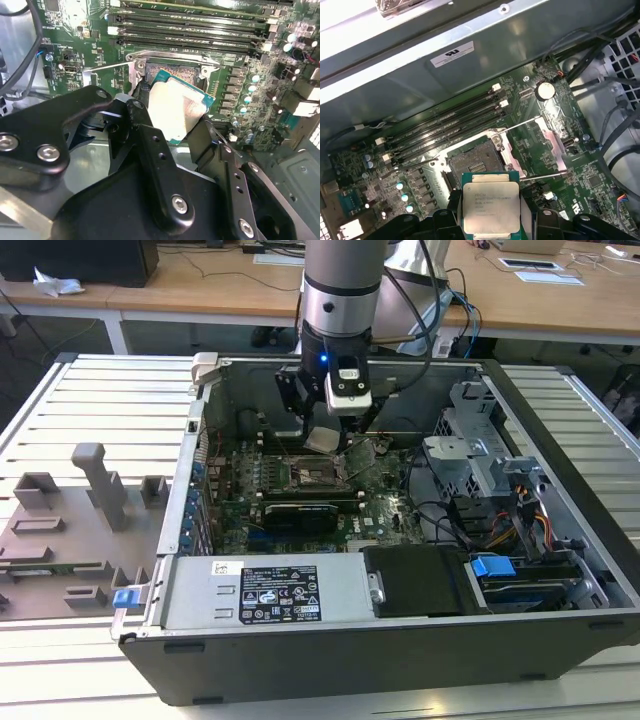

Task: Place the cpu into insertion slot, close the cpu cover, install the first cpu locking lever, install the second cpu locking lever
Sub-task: 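Place the cpu into insertion slot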

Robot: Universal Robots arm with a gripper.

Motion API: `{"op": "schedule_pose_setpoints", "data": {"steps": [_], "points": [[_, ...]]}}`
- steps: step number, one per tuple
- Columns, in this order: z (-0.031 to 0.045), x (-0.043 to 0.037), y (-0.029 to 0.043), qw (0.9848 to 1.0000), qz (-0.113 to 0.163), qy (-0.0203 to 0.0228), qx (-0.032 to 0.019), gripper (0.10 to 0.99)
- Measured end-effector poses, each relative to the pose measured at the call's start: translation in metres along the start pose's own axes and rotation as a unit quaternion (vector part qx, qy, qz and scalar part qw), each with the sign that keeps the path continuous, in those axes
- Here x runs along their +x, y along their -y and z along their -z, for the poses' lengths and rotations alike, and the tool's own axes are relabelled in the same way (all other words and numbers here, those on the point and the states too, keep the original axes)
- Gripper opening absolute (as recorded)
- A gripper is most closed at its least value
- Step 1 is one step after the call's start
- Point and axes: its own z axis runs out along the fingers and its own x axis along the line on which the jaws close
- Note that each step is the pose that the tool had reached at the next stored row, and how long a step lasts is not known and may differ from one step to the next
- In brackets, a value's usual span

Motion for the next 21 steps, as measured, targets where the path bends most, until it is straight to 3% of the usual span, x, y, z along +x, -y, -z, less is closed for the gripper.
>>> {"op": "schedule_pose_setpoints", "data": {"steps": [9,21], "points": [[-0.0002,0.0000,0.0000,0.9994,-0.034,0.0018,-0.0005,0.545],[-0.0003,0.0000,0.0000,0.9968,-0.080,0.0041,-0.0013,0.545]]}}
